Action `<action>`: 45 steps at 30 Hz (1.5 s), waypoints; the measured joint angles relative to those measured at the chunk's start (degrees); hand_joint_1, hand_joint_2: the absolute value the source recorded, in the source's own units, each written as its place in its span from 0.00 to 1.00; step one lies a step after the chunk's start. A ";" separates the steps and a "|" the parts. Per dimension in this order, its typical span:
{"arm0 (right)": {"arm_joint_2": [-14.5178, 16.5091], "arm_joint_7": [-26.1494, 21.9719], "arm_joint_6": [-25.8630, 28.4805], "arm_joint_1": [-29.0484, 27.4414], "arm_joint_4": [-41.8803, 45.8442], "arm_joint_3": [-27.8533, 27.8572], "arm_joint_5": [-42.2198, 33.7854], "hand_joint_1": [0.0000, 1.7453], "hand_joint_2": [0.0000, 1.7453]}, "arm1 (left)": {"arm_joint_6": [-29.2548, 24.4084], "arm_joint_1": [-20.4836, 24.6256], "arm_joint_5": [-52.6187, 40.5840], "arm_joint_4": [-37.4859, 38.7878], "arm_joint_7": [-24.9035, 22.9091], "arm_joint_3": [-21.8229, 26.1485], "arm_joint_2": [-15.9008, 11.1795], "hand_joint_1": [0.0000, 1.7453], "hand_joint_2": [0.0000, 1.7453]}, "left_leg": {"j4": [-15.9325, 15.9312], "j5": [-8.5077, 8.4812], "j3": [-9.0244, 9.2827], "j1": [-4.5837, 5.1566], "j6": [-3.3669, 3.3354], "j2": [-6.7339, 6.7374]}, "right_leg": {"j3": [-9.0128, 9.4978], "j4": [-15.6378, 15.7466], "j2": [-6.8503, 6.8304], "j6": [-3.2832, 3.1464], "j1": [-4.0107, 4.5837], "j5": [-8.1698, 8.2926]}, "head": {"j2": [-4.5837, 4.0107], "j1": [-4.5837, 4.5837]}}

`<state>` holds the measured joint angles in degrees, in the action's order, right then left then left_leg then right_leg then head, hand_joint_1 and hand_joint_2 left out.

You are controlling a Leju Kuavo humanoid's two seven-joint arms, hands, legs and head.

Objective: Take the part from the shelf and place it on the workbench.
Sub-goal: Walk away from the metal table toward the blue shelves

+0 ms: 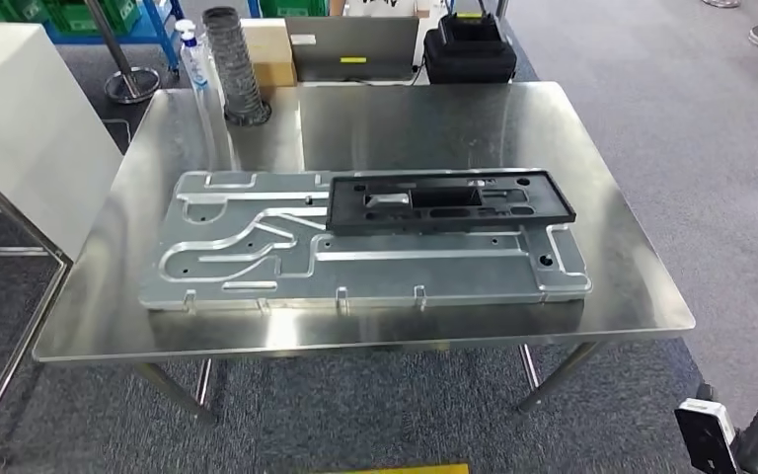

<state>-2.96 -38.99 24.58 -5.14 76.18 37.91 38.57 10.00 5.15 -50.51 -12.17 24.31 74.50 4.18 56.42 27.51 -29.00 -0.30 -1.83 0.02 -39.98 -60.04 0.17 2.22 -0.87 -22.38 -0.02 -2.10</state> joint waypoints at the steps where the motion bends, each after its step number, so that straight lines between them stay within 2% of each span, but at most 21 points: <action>1: 0.07 0.06 -0.32 0.61 -3.49 0.86 -0.06 0.00 0.00 | -0.10 0.02 -0.14 0.00 -0.12 0.01 0.05 0.00 0.00 | -0.02 -0.76 -0.83 0.00 -0.19 0.14 | -0.87 -3.23 -0.02 0.24 -0.10 -3.41 | 0.00 0.00; 3: 0.08 0.03 -0.74 1.77 -11.89 2.91 -0.44 0.00 0.00 | -0.27 -0.05 -0.57 0.00 -0.40 0.01 0.23 0.00 0.00 | 0.10 -2.14 -2.64 0.05 -0.28 0.19 | -1.95 -10.66 -0.06 0.64 -0.25 -8.71 | 0.00 0.00; 5: 0.01 -0.13 -0.03 2.36 -20.70 4.87 -1.16 0.00 0.00 | -0.34 -0.26 -1.22 0.00 -0.78 -0.03 0.50 0.00 0.00 | 0.47 -3.30 -4.43 0.10 -0.10 0.15 | -0.28 -13.39 -0.08 0.76 -0.37 -8.81 | 0.00 0.00; 7: -0.37 0.53 1.50 3.23 -29.75 6.48 -1.50 0.00 0.00 | -0.39 -0.38 -2.00 0.00 -1.13 -0.20 0.85 0.00 0.00 | 1.01 -4.20 -5.98 0.12 0.25 0.15 | 5.40 -8.13 -0.08 0.49 -0.39 -6.67 | 0.00 0.01; 9: -0.71 2.93 2.60 4.07 -37.77 7.57 -0.76 0.00 0.00 | -0.34 -0.28 -2.62 0.00 -1.25 -0.54 1.33 0.00 0.00 | 1.41 -4.96 -6.88 0.21 0.80 0.15 | 11.50 -0.04 -0.04 -0.08 -0.14 -7.13 | 0.00 -0.04; 11: -0.74 4.85 2.88 4.38 -41.48 7.97 -0.02 0.00 0.00 | -0.27 -0.19 -2.86 0.00 -1.23 -0.79 1.62 0.00 0.00 | 1.50 -5.38 -7.11 0.27 1.17 0.16 | 13.66 3.27 0.04 -0.45 0.12 -8.21 | 0.00 -0.13; 15: -0.58 6.25 3.10 4.54 -45.84 8.28 0.58 0.00 0.00 | -0.27 -0.25 -2.95 0.00 -1.21 -0.97 1.79 0.00 0.00 | 1.21 -6.04 -7.11 0.18 1.85 0.18 | 12.88 3.23 -0.03 -1.22 0.20 -7.38 | 0.00 -0.20; 17: -0.38 8.76 3.17 5.00 -52.06 8.69 1.70 0.00 0.00 | -0.26 -0.48 -3.04 0.00 -1.17 -1.12 2.01 0.00 0.00 | 5.37 -1.40 -8.52 0.00 2.86 0.11 | 10.83 3.76 -0.21 -2.59 0.28 -5.25 | 0.00 -0.20; 19: -0.21 13.23 2.17 5.42 -55.98 8.85 3.40 0.00 0.00 | -0.26 -0.62 -3.23 0.00 -0.98 -1.19 2.15 0.00 0.00 | 13.27 5.66 -10.11 -0.10 3.41 0.06 | 8.28 3.86 -0.38 -3.36 0.46 -3.01 | 0.00 -0.20; 21: 0.14 18.97 0.32 5.61 -57.99 8.85 5.00 0.00 0.00 | -0.33 -0.61 -3.66 0.00 -0.65 -1.26 2.25 0.00 0.00 | 17.15 6.20 -9.16 -0.09 3.40 0.06 | 6.24 3.55 -0.52 -3.37 0.71 -1.63 | 0.00 -0.19; 23: 0.86 24.02 -2.06 5.84 -59.56 8.84 6.27 0.00 0.00 | -0.49 -0.56 -4.26 0.00 -0.46 -1.54 2.34 0.00 0.00 | 13.58 3.31 -4.53 0.00 2.95 0.05 | 4.20 3.07 -0.58 -3.26 0.93 -0.35 | 0.00 -0.19; 26: 2.36 28.10 -6.64 6.28 -61.19 8.54 8.35 0.00 0.00 | -0.99 -0.03 -5.17 0.00 -0.40 -2.30 2.38 0.00 0.00 | 1.48 3.73 4.54 0.44 1.80 0.11 | 2.55 2.50 -0.62 -2.74 1.22 1.40 | 0.00 -0.18; 29: 3.79 30.36 -10.90 6.70 -62.52 7.45 11.23 0.00 0.00 | -1.47 0.15 -6.10 0.01 -0.39 -2.80 2.38 0.00 0.00 | -1.38 3.34 5.09 0.62 0.80 0.29 | 2.45 3.12 -0.60 -1.76 0.99 3.14 | -0.01 -0.16; 31: 4.90 31.26 -13.07 6.85 -63.26 6.29 12.96 0.00 0.00 | -1.52 0.11 -6.80 0.02 -0.40 -3.26 2.24 0.00 0.00 | -1.82 1.57 3.76 0.38 0.13 0.51 | 1.61 1.67 -0.34 -1.09 0.84 0.57 | -0.01 -0.16; 34: 6.69 31.15 -15.12 7.17 -63.90 4.69 14.48 0.00 0.00 | -1.51 -0.03 -7.82 0.02 -0.39 -4.11 1.74 0.00 0.00 | -1.91 -0.91 0.91 0.24 -0.20 0.65 | -0.47 -8.04 -0.20 -0.24 0.37 -8.74 | 0.00 -0.15; 35: 7.24 31.08 -15.60 7.34 -64.07 4.12 14.97 0.00 0.00 | -1.52 -0.10 -8.12 0.02 -0.52 -4.35 1.52 0.00 0.00 | -1.77 -1.63 -0.13 0.24 -0.09 0.69 | -0.68 -11.42 -0.21 -0.02 0.21 -10.03 | 0.00 -0.16; 37: 8.20 31.11 -16.35 7.61 -64.33 3.01 15.80 0.00 0.00 | -1.55 -0.20 -8.69 0.02 -0.91 -4.85 1.06 0.00 0.00 | -1.23 -2.92 -2.28 0.19 0.25 0.76 | 1.21 -13.54 -0.23 0.24 -0.06 -8.55 | 0.00 -0.16; 38: 8.60 31.23 -16.62 7.73 -64.43 2.52 16.14 0.00 0.00 | -1.51 -0.23 -8.96 0.02 -1.06 -5.13 0.85 0.00 0.00 | -0.86 -3.45 -3.31 0.15 0.45 0.76 | 3.63 -11.54 -0.24 0.25 -0.19 -6.97 | 0.00 -0.17; 40: 9.04 31.83 -16.76 8.03 -64.52 1.69 16.71 0.00 0.00 | -1.36 -0.27 -9.49 0.02 -1.18 -5.63 0.46 0.00 0.00 | 0.02 -4.33 -4.95 0.19 0.95 0.73 | 10.43 -3.20 -0.21 -0.09 -0.22 -6.40 | 0.00 -0.17; 42: 9.27 33.17 -16.75 8.30 -64.60 1.11 17.18 0.00 0.00 | -1.04 -0.29 -9.91 0.02 -1.09 -6.08 0.02 0.00 0.00 | 0.58 -5.23 -5.84 0.23 1.64 0.73 | 14.85 3.56 -0.20 -0.66 0.08 -8.18 | 0.00 -0.17; 45: 9.50 35.68 -16.73 8.34 -64.79 0.51 17.85 0.00 0.00 | -0.48 -0.42 -10.09 0.02 -0.52 -6.64 -0.64 0.00 0.00 | 0.89 -5.77 -6.60 -0.01 2.75 0.65 | 14.60 5.15 -0.40 -1.87 0.26 -7.80 | 0.00 -0.18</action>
<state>6.54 -3.31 7.85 3.20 11.39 38.41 56.42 9.52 4.73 -60.60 -12.15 23.78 67.86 3.54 57.31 21.75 -35.60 -0.32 0.92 0.67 -25.38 -54.89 -0.23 0.35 -0.61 -30.19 -0.02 -2.28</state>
